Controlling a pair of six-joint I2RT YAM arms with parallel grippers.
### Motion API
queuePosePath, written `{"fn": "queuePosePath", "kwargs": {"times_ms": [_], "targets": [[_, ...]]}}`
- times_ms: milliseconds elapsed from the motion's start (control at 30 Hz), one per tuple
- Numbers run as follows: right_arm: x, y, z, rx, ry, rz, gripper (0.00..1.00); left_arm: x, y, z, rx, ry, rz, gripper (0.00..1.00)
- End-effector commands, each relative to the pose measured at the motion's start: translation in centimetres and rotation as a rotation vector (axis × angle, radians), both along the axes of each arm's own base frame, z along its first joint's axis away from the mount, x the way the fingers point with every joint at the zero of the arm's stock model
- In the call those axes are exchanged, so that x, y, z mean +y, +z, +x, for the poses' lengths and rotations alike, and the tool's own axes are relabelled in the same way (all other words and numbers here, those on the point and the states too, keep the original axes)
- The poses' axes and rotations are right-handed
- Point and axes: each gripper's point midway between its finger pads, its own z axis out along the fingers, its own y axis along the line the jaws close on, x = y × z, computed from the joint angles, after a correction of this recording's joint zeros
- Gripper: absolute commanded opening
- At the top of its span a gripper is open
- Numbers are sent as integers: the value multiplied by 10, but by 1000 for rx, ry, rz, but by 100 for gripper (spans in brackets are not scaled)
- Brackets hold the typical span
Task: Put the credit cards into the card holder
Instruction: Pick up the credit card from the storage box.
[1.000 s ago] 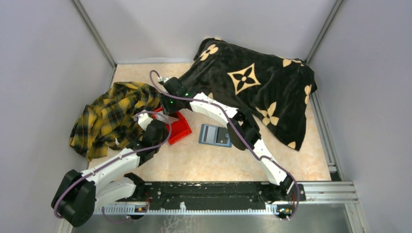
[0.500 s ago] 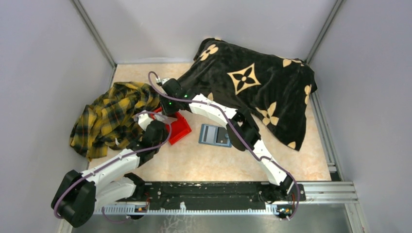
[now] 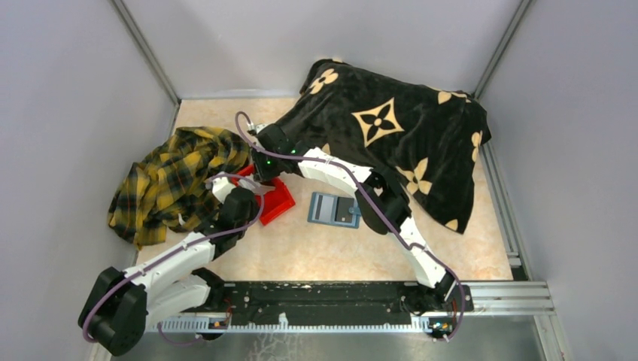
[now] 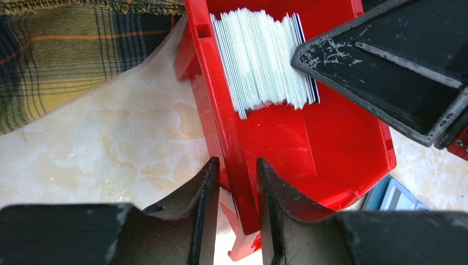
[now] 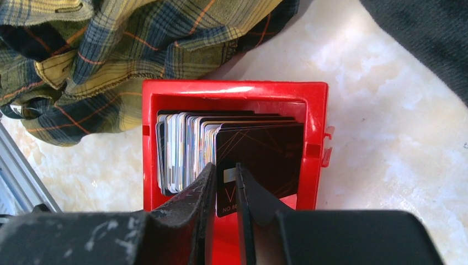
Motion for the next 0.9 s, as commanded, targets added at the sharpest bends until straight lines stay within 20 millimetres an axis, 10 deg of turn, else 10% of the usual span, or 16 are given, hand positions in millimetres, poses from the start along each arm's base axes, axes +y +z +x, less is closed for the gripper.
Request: {"fn": "queuePosePath", "kwargs": {"times_ms": [0, 867], "targets": [[-2, 8, -40, 88, 68, -10, 13, 2, 6, 2, -14, -3, 0, 35], [1, 39, -38, 47, 51, 24, 15, 0, 6, 3, -13, -19, 4, 35]]}}
